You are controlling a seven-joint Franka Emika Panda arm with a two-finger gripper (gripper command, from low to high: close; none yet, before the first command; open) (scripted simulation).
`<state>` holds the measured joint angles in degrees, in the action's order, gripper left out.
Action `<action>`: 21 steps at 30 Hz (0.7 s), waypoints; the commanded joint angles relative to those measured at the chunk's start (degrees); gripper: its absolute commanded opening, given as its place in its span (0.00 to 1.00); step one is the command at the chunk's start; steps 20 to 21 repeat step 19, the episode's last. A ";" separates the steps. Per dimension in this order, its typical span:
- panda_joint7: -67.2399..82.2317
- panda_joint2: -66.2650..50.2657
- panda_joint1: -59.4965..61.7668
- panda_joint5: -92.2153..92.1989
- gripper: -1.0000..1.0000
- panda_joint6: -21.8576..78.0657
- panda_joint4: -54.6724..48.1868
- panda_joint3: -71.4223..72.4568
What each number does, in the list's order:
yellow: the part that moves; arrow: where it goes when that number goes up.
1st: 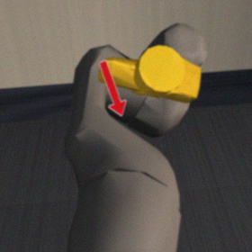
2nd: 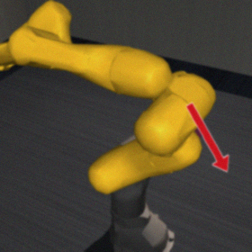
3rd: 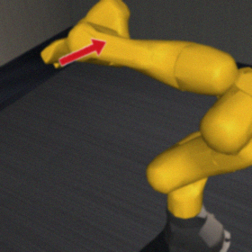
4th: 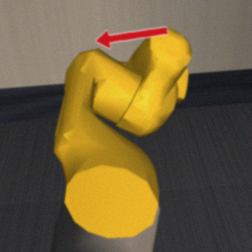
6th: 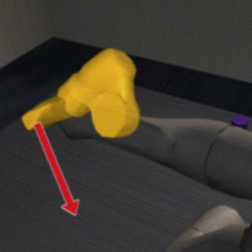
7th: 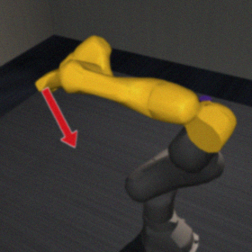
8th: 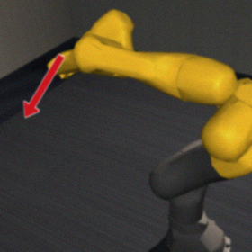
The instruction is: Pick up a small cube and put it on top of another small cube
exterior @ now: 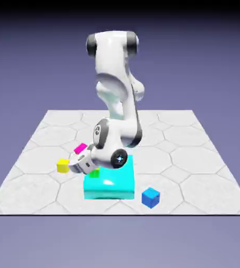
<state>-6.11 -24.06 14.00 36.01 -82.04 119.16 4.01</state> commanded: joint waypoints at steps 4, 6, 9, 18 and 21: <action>-9.96 -3.43 0.42 -2.57 0.00 -4.55 1.22 -8.25; -14.94 -5.15 0.63 -3.90 0.00 -6.81 1.83 -12.38; -18.06 -6.22 0.76 -4.72 0.00 -8.22 2.21 -14.95; -18.16 -6.30 0.86 -4.61 1.00 -8.57 2.47 -15.02; -18.06 -6.22 0.76 -4.72 1.00 -8.22 2.21 -14.95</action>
